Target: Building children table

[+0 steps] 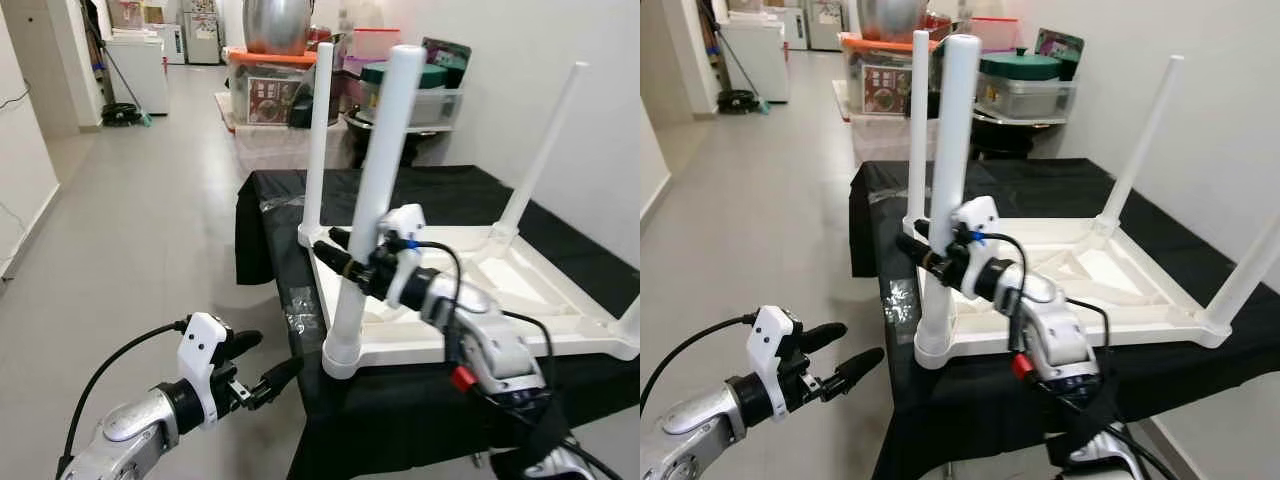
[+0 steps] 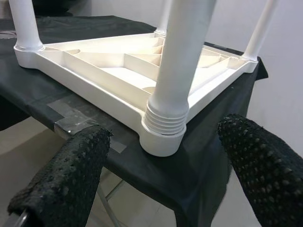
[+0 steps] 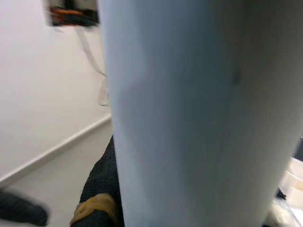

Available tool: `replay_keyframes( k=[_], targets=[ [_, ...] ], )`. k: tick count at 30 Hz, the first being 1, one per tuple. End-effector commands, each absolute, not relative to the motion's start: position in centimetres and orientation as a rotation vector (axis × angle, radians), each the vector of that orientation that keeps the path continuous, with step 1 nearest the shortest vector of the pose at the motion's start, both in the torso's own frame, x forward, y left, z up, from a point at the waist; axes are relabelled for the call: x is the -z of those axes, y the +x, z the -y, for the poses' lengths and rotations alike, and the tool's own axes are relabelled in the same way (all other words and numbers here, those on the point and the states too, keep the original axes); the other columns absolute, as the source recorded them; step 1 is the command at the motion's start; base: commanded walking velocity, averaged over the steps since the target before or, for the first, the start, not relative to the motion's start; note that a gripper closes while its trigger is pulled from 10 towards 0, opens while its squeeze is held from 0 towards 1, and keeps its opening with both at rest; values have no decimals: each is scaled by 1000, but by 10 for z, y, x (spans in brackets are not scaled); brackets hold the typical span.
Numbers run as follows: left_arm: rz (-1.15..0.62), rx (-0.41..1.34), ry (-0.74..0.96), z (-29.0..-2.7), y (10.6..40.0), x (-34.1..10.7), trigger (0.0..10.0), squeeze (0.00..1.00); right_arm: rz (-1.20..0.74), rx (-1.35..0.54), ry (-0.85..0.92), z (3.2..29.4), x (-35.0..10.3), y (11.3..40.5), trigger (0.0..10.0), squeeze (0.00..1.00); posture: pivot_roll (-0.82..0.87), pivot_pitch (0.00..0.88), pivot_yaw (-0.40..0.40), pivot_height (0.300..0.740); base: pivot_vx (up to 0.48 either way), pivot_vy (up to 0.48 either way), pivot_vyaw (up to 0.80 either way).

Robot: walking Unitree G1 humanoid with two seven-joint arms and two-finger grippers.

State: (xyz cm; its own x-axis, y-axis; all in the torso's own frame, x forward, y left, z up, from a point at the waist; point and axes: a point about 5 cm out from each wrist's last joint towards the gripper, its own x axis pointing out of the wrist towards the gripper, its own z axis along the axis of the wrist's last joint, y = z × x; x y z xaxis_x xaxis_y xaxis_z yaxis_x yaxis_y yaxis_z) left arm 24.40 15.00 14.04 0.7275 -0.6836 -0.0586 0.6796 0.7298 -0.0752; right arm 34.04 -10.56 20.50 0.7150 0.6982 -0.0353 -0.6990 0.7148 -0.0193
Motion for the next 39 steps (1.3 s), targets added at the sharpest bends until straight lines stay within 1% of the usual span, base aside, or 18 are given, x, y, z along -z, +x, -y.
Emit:
replay_keyframes(
  k=[1, 3, 4, 6, 7, 9, 11, 13, 14, 15, 16, 17, 19, 29, 33, 34, 35, 39],
  targets=[
    [-91, 751, -66, -148, 245, -138, 10000, 0, -379, -643, -37, 116, -133, 337, 10000, 0, 76, 0, -92, 740, 0, 0, 0],
    [-91, 751, -66, -148, 245, -138, 10000, 0, -379, -643, -37, 116, -133, 337, 10000, 0, 76, 0, -92, 740, 0, 0, 0],
    [-89, 748, -68, -148, 245, -138, 10000, 0, -398, -587, -17, 117, -130, 340, 10000, 0, 78, 0, -95, 740, 0, 0, 0],
    [-89, 748, -68, -148, 245, -138, 10000, 0, -398, -587, -17, 117, -130, 340, 10000, 0, 78, 0, -95, 740, 0, 0, 0],
    [-89, 744, -69, -149, 244, -137, 10000, 0, -408, -480, 29, 120, -126, 345, 10000, 0, 81, 0, -100, 740, 0, 0, 0],
    [-89, 744, -69, -149, 244, -137, 10000, 0, -408, -480, 29, 120, -126, 345, 10000, 0, 81, 0, -100, 740, 0, 0, 0],
    [-88, 730, -73, -150, 243, -136, 10000, 0, -410, -255, 96, 130, -120, 347, 10000, 0, 86, 0, -108, 740, 0, 0, 0],
    [-88, 730, -73, -150, 243, -136, 10000, 0, -410, -255, 96, 130, -120, 347, 10000, 0, 86, 0, -108, 740, 0, 0, 0],
    [-87, 724, -76, -150, 242, -136, 10000, 0, -411, -158, 105, 137, -116, 345, 10000, 0, 86, 0, -108, 740, 0, 0, 0],
    [-87, 724, -76, -150, 242, -136, 10000, 0, -411, -158, 105, 137, -116, 345, 10000, 0, 86, 0, -108, 740, 0, 0, 0],
    [-86, 721, -78, -150, 243, -136, 10000, 0, -414, -87, 111, 143, -112, 342, 10000, 0, 85, 0, -106, 740, 0, 0, 0],
    [-86, 721, -78, -150, 243, -136, 10000, 0, -414, -87, 111, 143, -112, 342, 10000, 0, 85, 0, -106, 740, 0, 0, 0],
    [-84, 720, -79, -149, 243, -136, 10000, 0, -411, -4, 101, 150, -110, 339, 10000, 0, 79, 0, -102, 740, 0, 0, 0],
    [-83, 723, -79, -148, 244, -136, 10000, 0, -395, 87, 74, 151, -112, 338, 10000, 0, 79, 0, -101, 740, 0, 0, 0],
    [-86, 718, -81, -149, 244, -136, 10000, 0, -380, 249, 90, 162, -114, 339, 10000, 0, 80, 0, -103, 740, 0, 0, 0],
    [-86, 718, -81, -149, 244, -136, 10000, 0, -380, 249, 90, 162, -114, 339, 10000, 0, 80, 0, -103, 740, 0, 0, 0],
    [-84, 715, -83, -149, 244, -136, 10000, 0, -366, 321, 110, 167, -117, 338, 10000, 0, 78, 0, -101, 740, 0, 0, 0],
    [-83, 715, -85, -149, 244, -135, 10000, 0, -335, 366, 115, 168, -120, 337, 10000, 0, 79, 0, -101, 740, 0, 0, 0]
  ],
)
